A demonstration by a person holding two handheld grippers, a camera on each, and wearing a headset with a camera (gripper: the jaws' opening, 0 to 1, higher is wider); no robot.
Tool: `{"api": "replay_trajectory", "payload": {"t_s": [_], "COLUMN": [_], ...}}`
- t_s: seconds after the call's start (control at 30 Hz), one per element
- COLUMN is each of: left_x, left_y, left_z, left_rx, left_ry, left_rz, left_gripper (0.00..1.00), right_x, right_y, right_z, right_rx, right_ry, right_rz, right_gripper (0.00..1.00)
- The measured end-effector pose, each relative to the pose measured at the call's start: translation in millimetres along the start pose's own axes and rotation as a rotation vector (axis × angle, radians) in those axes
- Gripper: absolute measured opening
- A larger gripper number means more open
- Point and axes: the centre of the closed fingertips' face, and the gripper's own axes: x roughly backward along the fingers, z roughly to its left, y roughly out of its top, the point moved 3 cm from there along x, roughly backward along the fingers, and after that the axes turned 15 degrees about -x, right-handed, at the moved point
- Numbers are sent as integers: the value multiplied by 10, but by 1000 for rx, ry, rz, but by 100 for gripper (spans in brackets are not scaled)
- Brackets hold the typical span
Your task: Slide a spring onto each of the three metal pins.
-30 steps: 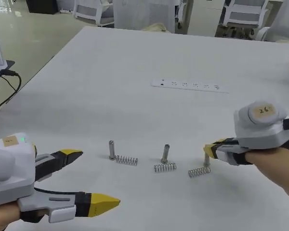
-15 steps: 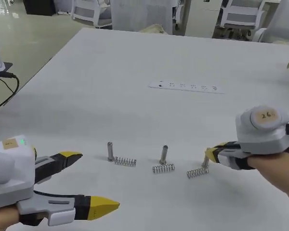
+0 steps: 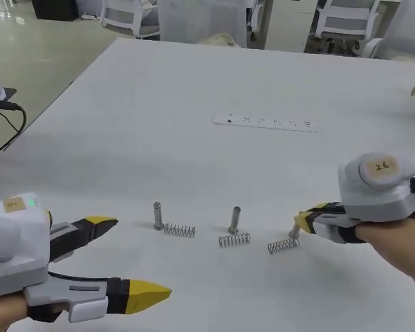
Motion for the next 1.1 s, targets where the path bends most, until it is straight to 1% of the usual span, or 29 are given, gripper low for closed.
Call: {"api": "replay_trajectory", "payload": {"t_s": [0.23, 0.43, 0.57, 0.7, 0.77, 0.8, 0.87, 0.9, 0.97, 1.1], "left_x": [-8, -15, -17, -19, -22, -24, -26, -26, -26, -23], "left_y": [-15, -24, -28, -28, -32, -32, -33, -34, -34, -31], "left_z": [3, -5, -11, -10, -9, -10, -12, -11, -11, -8], "left_rx": [-2, -4, -4, -2, -3, -2, -2, -3, -3, -3], "left_ry": [-2, -7, -9, -9, -9, -10, -11, -11, -11, -9], "left_rz": [7, 12, 14, 12, 14, 14, 14, 15, 15, 14], "left_gripper": [92, 92, 92, 92, 92, 92, 92, 92, 92, 92], "right_x": [29, 93, 174, 247, 331, 372, 423, 453, 487, 498], "right_y": [7, 16, 60, 141, 228, 294, 366, 422, 504, 612], "right_z": [0, 1, 0, -2, 34, 70, 127, 184, 288, 482], "right_rx": [-2, -3, -1, 7, 23, 38, 54, 74, 106, 163], "right_ry": [2, -1, -8, -13, -13, -6, 2, 12, 33, 71], "right_rz": [-15, -36, -60, -91, -116, -137, -154, -166, -182, -189], "right_gripper": [11, 14, 15, 16, 16, 16, 17, 17, 17, 17]}}
